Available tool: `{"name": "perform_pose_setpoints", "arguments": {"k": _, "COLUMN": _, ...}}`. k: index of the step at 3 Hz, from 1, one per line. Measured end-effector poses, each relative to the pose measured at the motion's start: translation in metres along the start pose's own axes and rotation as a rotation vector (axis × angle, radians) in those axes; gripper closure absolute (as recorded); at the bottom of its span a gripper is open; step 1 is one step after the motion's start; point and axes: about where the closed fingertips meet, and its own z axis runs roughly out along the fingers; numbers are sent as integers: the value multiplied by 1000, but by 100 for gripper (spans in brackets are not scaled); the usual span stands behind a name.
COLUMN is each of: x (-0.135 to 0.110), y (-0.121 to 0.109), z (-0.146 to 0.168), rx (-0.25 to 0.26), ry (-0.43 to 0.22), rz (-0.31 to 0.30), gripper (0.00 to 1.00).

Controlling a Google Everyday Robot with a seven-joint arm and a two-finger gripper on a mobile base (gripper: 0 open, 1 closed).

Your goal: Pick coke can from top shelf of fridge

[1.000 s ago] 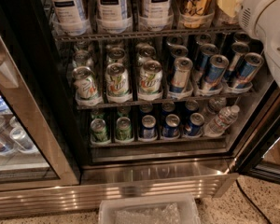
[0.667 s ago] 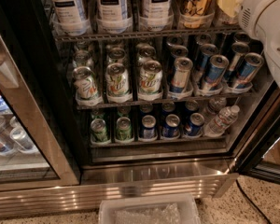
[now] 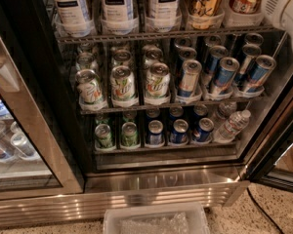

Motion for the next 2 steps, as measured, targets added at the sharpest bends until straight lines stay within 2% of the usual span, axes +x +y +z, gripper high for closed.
{"name": "perform_pose_setpoints", "arguments": {"k": 1, "x": -16, "y": -3, "z": -18, "rx": -53, "ry": -56, "rz": 86, "gripper": 100}}
{"name": "perform_pose_setpoints", "arguments": {"k": 2, "x": -14, "y": -5, "z": -46, "rx": -140, "ry": -63, "rz": 162, "gripper": 100}}
